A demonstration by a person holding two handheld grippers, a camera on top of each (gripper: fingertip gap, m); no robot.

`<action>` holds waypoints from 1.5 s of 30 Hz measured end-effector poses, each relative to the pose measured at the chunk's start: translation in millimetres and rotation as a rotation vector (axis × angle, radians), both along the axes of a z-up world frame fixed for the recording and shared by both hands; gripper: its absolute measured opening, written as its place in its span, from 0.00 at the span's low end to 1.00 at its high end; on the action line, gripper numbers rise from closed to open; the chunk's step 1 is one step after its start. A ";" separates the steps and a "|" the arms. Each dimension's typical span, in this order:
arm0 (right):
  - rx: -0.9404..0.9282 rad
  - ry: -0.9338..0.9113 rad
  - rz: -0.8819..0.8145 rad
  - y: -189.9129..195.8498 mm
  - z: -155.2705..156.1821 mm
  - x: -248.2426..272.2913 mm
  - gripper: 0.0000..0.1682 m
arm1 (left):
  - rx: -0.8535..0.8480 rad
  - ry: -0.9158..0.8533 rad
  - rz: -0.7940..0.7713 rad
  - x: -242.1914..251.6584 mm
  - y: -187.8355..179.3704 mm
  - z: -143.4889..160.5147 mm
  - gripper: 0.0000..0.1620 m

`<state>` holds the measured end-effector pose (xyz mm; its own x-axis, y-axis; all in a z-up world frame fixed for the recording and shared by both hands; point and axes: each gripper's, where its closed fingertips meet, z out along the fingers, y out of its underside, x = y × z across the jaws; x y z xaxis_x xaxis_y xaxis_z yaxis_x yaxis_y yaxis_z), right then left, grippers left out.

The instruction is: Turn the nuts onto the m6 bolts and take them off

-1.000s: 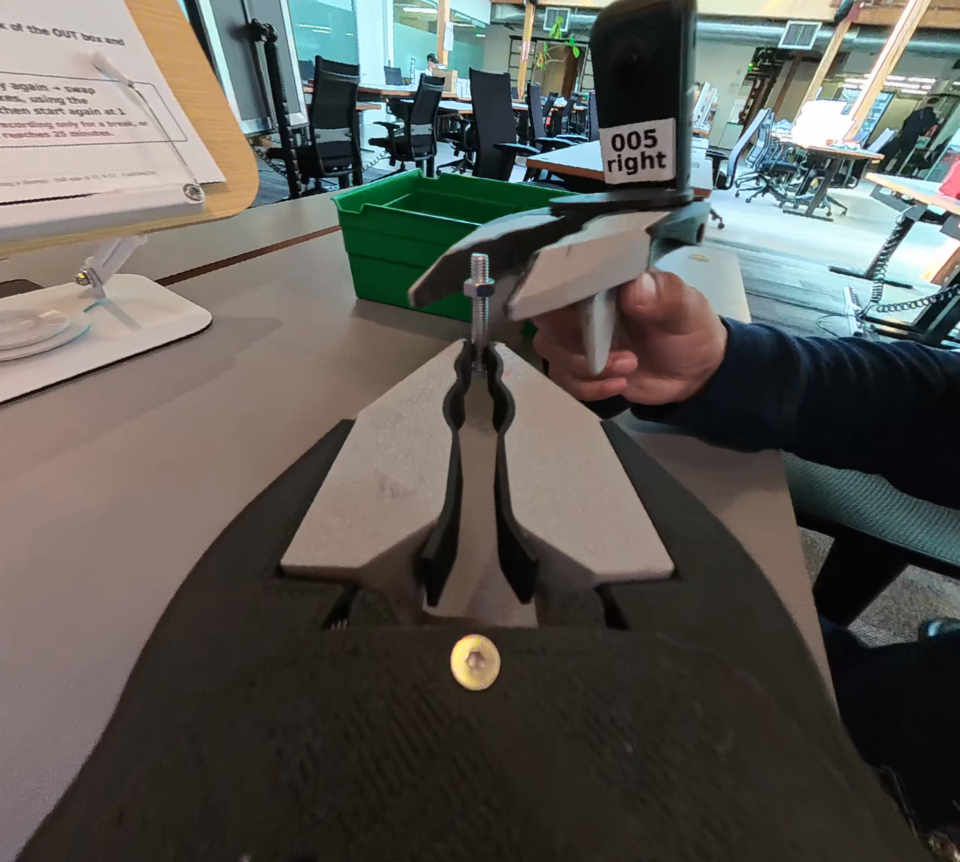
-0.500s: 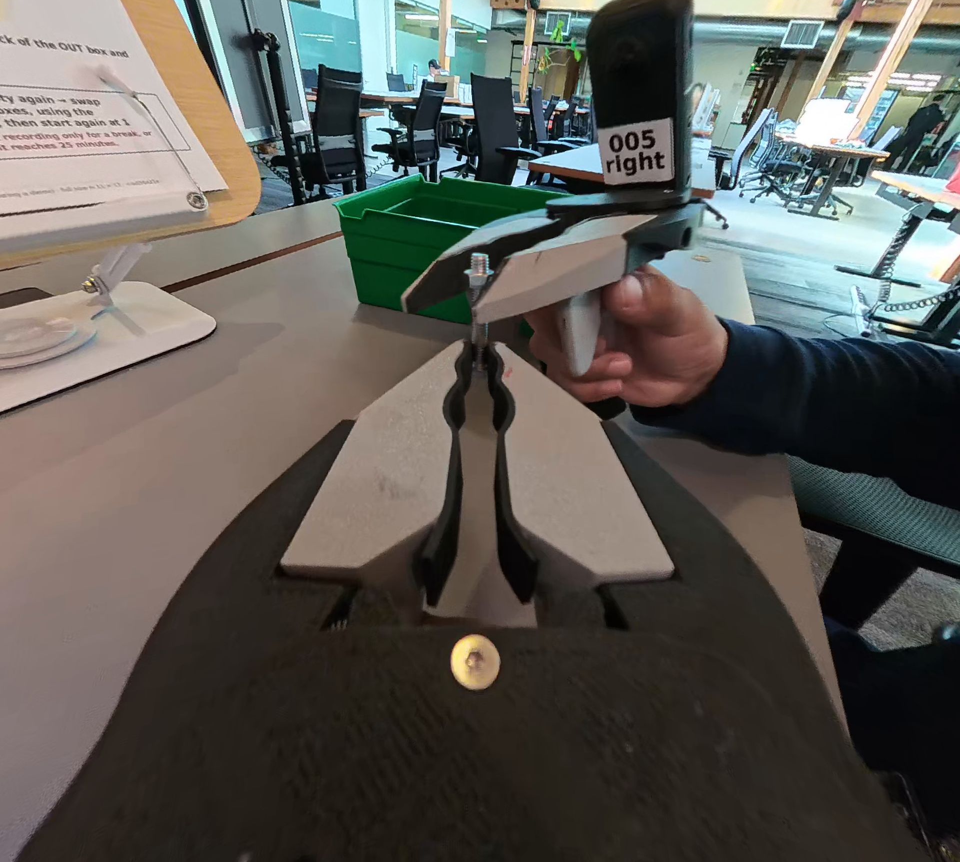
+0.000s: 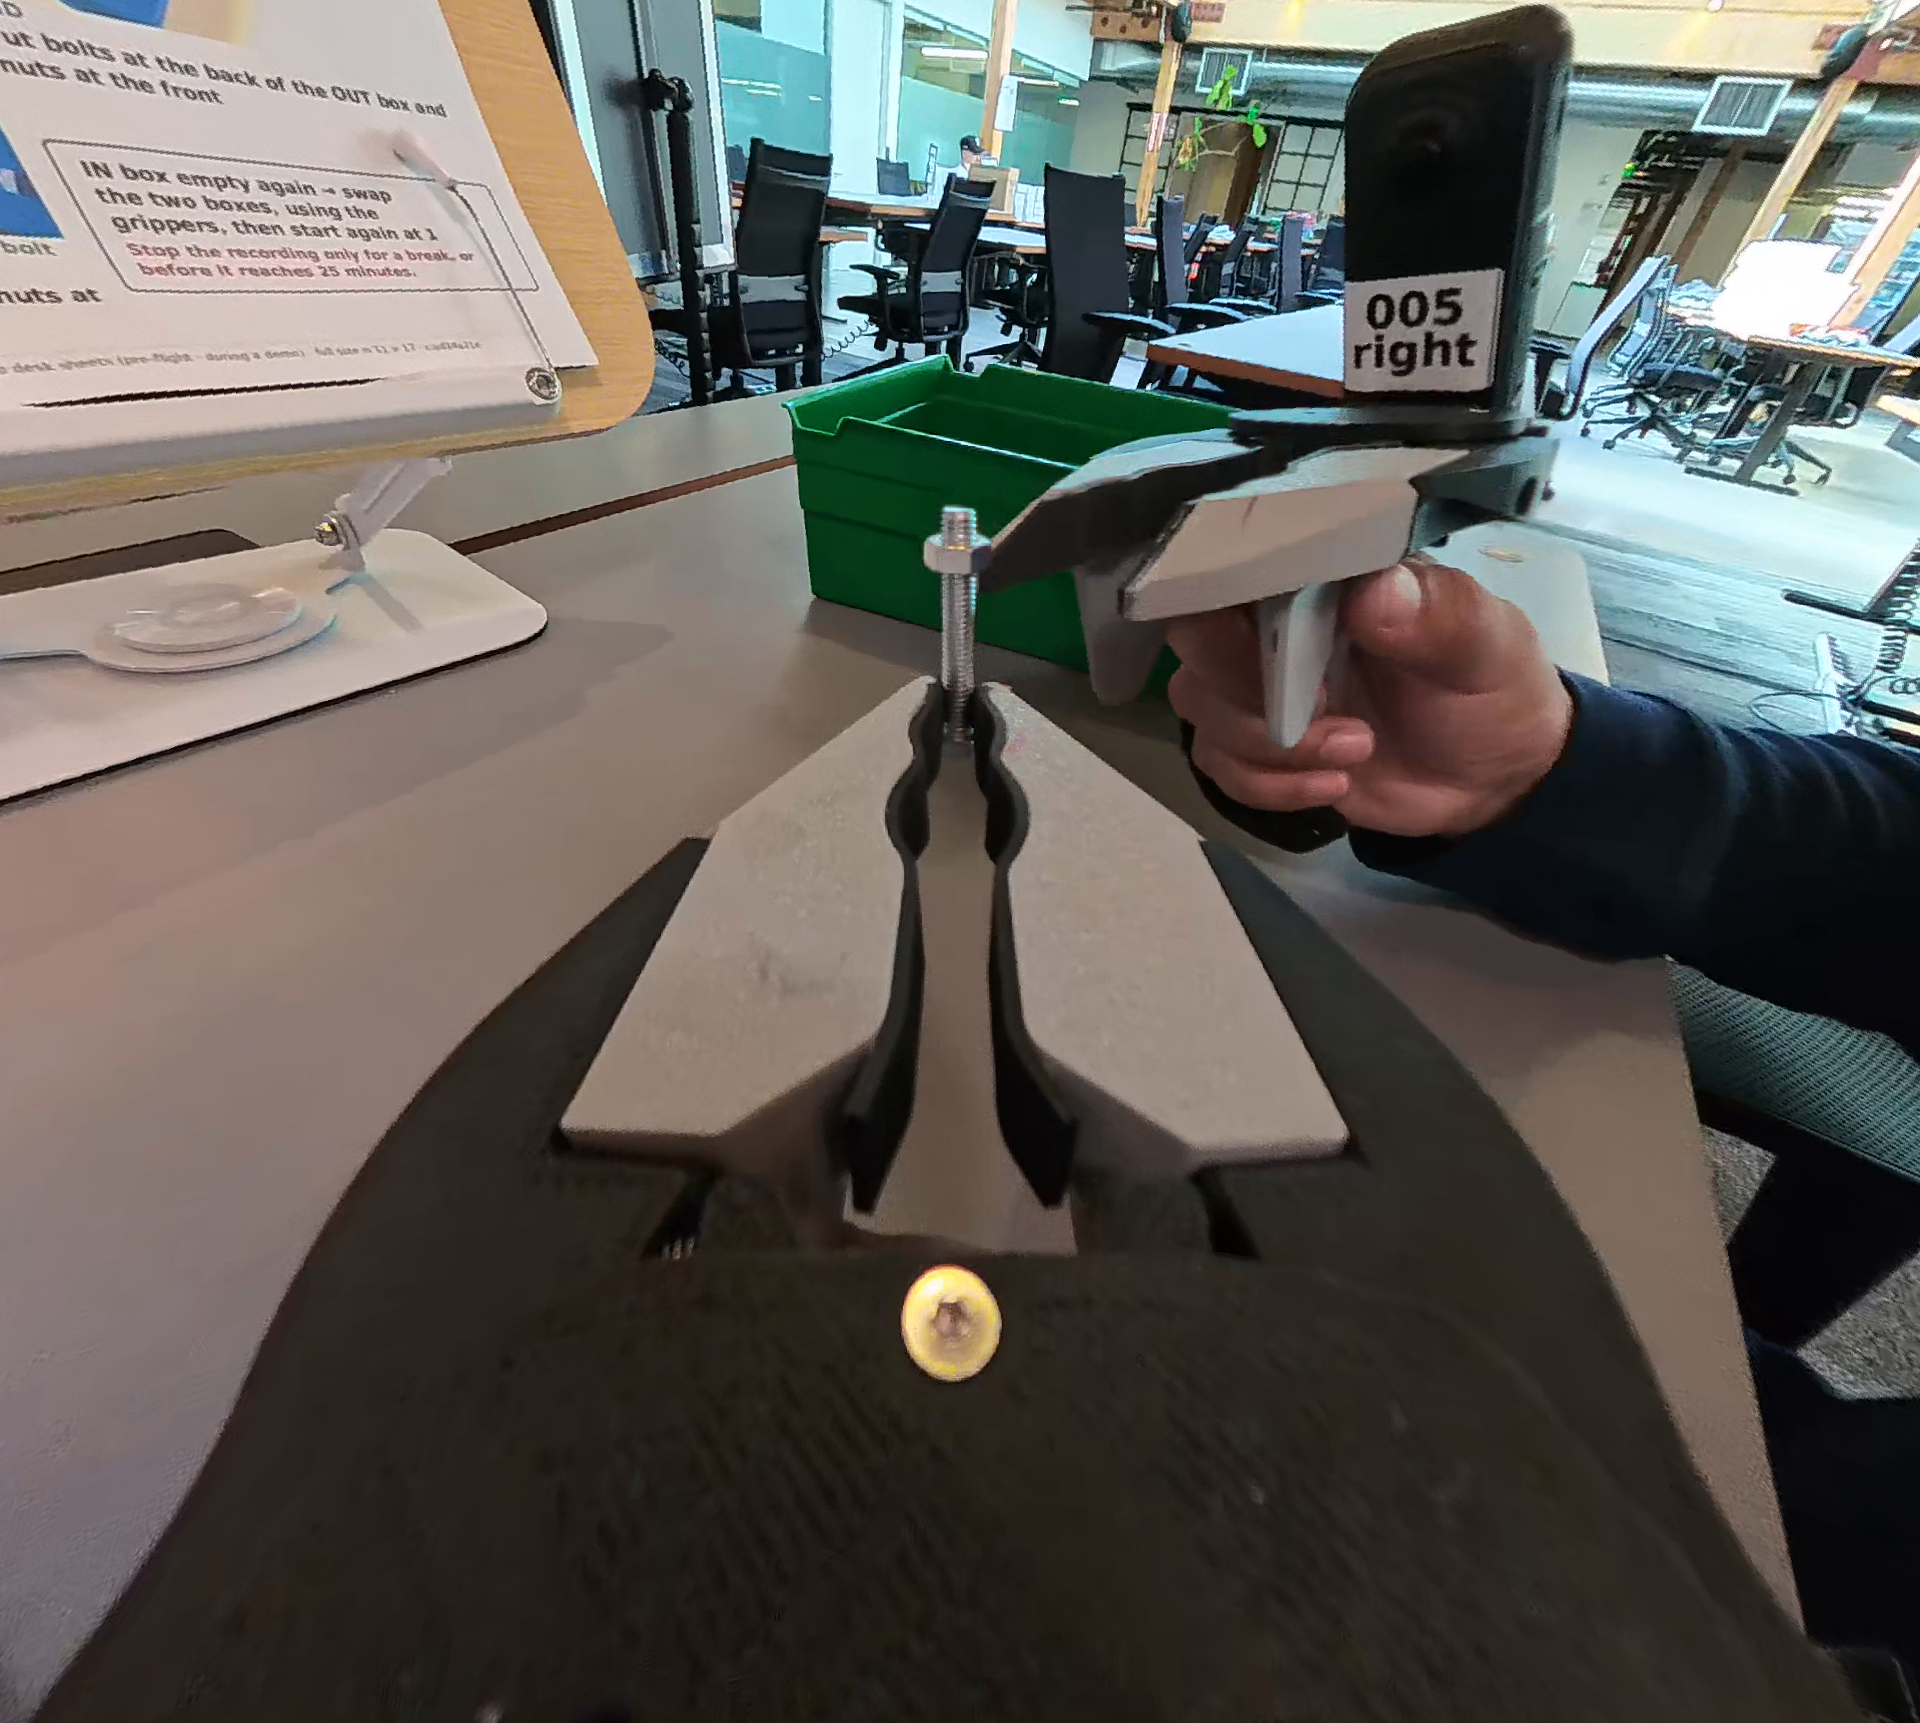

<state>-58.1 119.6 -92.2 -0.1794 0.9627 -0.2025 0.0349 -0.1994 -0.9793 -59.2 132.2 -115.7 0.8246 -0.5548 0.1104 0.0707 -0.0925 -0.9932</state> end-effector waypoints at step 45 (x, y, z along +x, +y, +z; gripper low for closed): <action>-0.035 -0.038 0.019 -5.8 -7.3 -11.0 0.04 | -0.010 0.042 -0.081 29.3 -3.9 -8.0 0.02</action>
